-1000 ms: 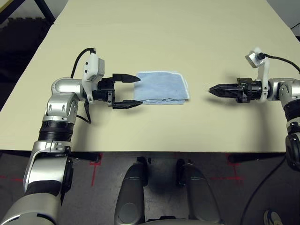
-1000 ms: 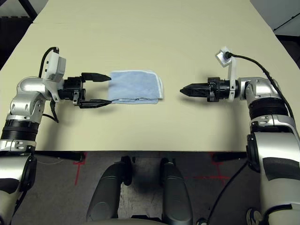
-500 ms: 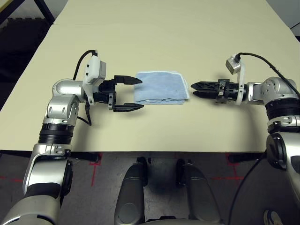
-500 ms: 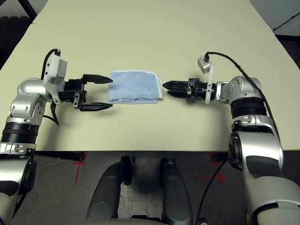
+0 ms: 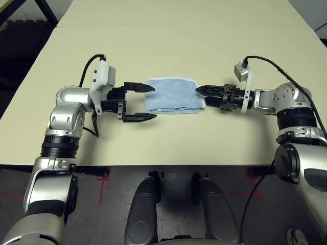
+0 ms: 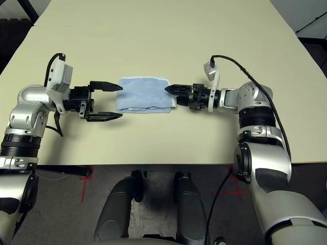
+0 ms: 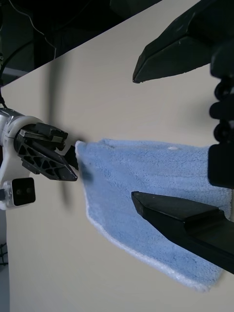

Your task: Fold the towel and set it aside.

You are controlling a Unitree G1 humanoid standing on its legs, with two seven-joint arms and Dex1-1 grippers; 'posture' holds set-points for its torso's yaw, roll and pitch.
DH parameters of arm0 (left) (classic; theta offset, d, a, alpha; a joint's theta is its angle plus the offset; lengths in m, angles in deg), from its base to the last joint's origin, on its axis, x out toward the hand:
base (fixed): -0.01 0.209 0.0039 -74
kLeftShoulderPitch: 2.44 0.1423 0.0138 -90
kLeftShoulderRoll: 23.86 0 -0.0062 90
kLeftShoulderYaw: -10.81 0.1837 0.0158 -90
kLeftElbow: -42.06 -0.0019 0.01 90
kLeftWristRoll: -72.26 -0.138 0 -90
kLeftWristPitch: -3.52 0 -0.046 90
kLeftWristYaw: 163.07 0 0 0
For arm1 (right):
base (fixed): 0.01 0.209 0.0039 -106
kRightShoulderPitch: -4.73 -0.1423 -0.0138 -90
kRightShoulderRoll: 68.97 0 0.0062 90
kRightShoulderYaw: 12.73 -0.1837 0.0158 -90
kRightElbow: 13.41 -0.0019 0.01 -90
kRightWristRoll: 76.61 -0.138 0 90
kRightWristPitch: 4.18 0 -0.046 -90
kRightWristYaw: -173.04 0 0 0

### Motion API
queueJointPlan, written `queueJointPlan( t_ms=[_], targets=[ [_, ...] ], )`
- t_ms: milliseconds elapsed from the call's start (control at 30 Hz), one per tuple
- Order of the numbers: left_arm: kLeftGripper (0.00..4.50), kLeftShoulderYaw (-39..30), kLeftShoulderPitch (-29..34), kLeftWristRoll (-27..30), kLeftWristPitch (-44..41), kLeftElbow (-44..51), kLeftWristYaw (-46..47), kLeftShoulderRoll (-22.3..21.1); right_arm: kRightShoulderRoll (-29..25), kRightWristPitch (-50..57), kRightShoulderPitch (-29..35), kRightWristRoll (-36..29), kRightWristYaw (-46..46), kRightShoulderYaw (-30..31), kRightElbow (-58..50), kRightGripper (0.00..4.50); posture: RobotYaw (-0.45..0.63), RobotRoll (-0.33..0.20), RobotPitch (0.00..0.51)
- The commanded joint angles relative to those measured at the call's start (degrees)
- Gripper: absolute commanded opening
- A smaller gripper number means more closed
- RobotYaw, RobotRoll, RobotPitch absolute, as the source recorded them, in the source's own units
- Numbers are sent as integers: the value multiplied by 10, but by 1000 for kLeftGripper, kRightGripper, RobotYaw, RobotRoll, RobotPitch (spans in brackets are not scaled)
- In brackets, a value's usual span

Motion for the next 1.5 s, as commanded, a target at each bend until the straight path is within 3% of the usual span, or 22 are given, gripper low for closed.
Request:
queueJointPlan(
  t_ms=[33, 233, 300, 433, 667, 867, 967, 1100, 1233, 1367, 1500],
  targets=[
    [4500, 9, 9, 5, -3, 20, 0, -5, 16, 2, -1, -3, -32, -1, 14, 4450, 27, 0, 255],
    [4500, 9, 13, 5, -5, 24, 2, -8, 22, -9, 1, -8, -40, 2, 11, 4450, 27, 0, 255],
    [4500, 9, 13, 5, -5, 25, 2, -8, 22, -11, 3, -10, -42, 3, 10, 4080, 23, 0, 254],
    [4500, 12, 13, 6, -6, 25, 3, -8, 23, -9, 5, -17, -41, 3, 6, 2780, 23, 0, 254],
    [4500, 15, 15, 4, -4, 23, 0, -8, 23, -4, 10, -29, -39, 2, -6, 101, 15, 0, 251],
    [4500, 19, 15, 3, -3, 20, -1, -9, 31, -35, 9, -58, -44, -40, -10, 25, 8, 0, 248],
    [4500, 19, 16, 3, -4, 20, 0, -10, 51, -115, -8, -91, -83, -115, 7, 25, 3, 0, 244],
    [4500, 17, 17, 5, -7, 18, 5, -9, 70, -252, -39, -106, -137, -175, 37, 25, -18, 0, 233],
    [4500, 8, 13, 6, -8, 12, 37, 6, 70, -487, -81, -85, -190, -210, 119, 25, -33, 0, 220],
    [4500, 3, 3, 1, -12, -9, 71, 15, 50, -667, -111, -55, -242, -215, 213, 25, -40, 0, 213],
    [4500, 0, 0, 0, -11, -20, 93, 16, 27, -771, -127, -38, -292, -217, 271, 25, -40, 0, 209]
  ],
)
